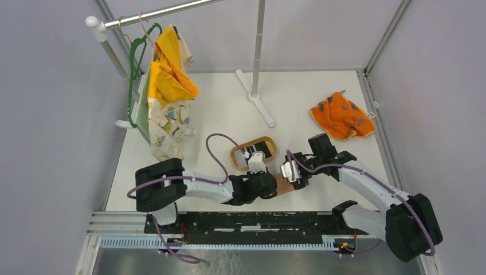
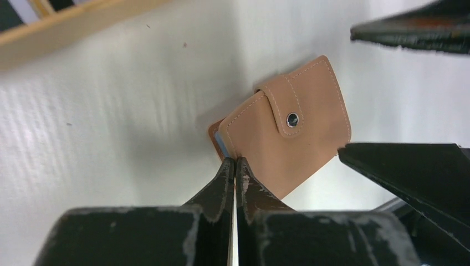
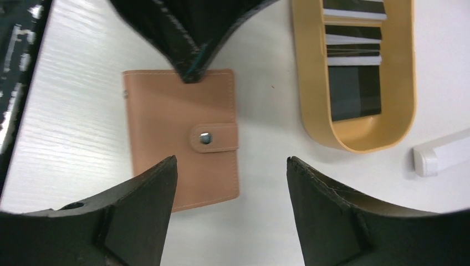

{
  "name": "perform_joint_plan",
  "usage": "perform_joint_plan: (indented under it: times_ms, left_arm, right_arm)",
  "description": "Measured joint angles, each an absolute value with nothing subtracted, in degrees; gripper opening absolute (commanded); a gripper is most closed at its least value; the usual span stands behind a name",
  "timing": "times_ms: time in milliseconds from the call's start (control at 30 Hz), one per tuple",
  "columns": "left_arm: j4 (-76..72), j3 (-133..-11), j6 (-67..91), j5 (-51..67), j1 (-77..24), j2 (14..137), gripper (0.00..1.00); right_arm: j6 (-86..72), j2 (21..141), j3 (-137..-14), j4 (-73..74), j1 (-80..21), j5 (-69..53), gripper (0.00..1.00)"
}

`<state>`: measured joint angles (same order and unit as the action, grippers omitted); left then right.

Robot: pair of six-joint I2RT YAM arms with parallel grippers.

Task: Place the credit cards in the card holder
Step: Open the card holder at the center of the board.

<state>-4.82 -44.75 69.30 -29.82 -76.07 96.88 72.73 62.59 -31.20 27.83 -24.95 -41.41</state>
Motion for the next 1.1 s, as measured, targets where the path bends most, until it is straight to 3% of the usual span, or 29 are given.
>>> perform_joint_plan:
  times_ms: [133,300,900,1100]
  left_arm:
    - [-1.85,-44.53,65.78,-31.99,-76.05,95.13,0.02]
    - [-1.87,-42.57,62.48,-32.69,-75.96,93.32,0.02]
    - [-10.13,-38.33,56.4,-30.89,-75.83,92.4,0.02]
    - [-11.88,-37.54,54.76,-29.82,-75.7,92.4,0.02]
  right_arm:
    - [76.97,63.09,-31.0,30.98,-24.86,-45.74,0.54]
    - [76.36,64.29,-28.67,29.56,-26.48,-47.97,0.42]
    - [60.6,70.94,-27.4,14.81,-34.59,-39.92,0.47]
    - [57.43,72.1,-28.03,14.26,-35.16,-38.41,0.42]
